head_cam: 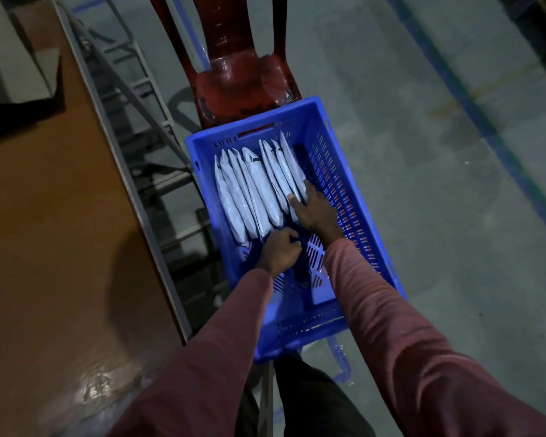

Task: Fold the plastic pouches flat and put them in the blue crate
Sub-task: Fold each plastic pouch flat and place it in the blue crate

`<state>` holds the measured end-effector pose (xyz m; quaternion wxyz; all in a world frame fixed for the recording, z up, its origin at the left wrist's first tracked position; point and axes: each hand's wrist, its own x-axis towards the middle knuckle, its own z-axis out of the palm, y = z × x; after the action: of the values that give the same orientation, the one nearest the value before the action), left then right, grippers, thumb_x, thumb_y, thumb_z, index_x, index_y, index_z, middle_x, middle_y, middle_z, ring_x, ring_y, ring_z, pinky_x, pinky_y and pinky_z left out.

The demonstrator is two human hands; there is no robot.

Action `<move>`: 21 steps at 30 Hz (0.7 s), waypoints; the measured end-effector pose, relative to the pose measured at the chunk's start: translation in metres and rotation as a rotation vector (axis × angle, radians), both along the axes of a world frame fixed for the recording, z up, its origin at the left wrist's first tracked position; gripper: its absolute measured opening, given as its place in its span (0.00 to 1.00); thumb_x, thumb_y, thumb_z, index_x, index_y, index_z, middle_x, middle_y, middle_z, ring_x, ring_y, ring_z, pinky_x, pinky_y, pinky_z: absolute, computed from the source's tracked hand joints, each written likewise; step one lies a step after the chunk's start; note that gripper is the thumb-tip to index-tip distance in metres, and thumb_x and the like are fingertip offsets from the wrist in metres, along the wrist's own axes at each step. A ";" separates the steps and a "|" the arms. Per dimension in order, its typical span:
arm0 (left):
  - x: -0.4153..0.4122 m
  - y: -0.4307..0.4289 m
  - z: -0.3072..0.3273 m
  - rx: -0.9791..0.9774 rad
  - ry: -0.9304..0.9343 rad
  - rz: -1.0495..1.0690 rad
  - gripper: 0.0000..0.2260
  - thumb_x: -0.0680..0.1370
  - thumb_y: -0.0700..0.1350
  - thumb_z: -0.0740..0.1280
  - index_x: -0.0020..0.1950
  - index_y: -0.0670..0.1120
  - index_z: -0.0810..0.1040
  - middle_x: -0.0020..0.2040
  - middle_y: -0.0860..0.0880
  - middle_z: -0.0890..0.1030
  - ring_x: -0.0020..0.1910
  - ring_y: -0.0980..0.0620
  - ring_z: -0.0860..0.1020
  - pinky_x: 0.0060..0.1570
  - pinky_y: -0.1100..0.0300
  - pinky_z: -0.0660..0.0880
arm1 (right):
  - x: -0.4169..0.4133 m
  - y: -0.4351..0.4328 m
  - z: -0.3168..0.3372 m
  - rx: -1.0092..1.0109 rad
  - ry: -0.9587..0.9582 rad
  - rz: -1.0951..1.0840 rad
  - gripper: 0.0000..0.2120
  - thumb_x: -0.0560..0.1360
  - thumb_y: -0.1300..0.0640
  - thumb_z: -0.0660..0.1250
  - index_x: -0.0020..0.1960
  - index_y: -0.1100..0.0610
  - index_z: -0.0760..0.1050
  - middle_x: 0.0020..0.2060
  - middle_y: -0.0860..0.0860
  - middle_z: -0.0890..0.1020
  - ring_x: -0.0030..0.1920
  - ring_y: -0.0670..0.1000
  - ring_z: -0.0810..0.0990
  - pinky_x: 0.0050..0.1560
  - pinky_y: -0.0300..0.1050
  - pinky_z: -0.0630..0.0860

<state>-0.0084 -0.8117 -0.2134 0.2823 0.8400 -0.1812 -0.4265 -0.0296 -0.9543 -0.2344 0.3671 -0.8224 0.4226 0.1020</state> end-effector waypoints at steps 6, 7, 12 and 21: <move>0.007 0.016 0.028 -0.010 -0.020 0.011 0.17 0.78 0.44 0.68 0.67 0.43 0.80 0.66 0.44 0.80 0.63 0.45 0.79 0.63 0.54 0.75 | -0.025 0.016 0.025 -0.105 -0.025 0.035 0.35 0.80 0.36 0.60 0.79 0.54 0.59 0.73 0.62 0.70 0.71 0.63 0.70 0.68 0.67 0.68; 0.007 0.020 0.033 -0.010 -0.044 0.010 0.17 0.78 0.44 0.69 0.66 0.44 0.80 0.65 0.44 0.80 0.63 0.44 0.79 0.63 0.53 0.75 | -0.031 0.021 0.030 -0.127 -0.031 0.032 0.34 0.80 0.37 0.61 0.79 0.55 0.60 0.72 0.62 0.70 0.71 0.63 0.70 0.67 0.67 0.69; 0.001 0.046 0.069 -0.024 -0.163 -0.048 0.13 0.78 0.46 0.68 0.62 0.47 0.81 0.61 0.45 0.82 0.56 0.43 0.81 0.54 0.54 0.77 | -0.062 0.047 0.052 -0.214 0.000 0.131 0.32 0.80 0.41 0.63 0.77 0.56 0.62 0.70 0.61 0.71 0.68 0.63 0.71 0.63 0.65 0.72; -0.023 0.129 0.153 -0.150 -0.733 -0.250 0.16 0.79 0.45 0.68 0.67 0.47 0.77 0.59 0.44 0.78 0.63 0.40 0.73 0.59 0.43 0.73 | -0.108 0.107 0.107 -0.327 -0.169 0.150 0.26 0.79 0.45 0.66 0.73 0.54 0.68 0.67 0.59 0.73 0.66 0.63 0.72 0.58 0.64 0.76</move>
<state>-0.0310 -0.6824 -0.0606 0.2054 0.8851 -0.4015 -0.1149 -0.1377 -0.8477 -0.1273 0.2542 -0.9058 0.3387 -0.0103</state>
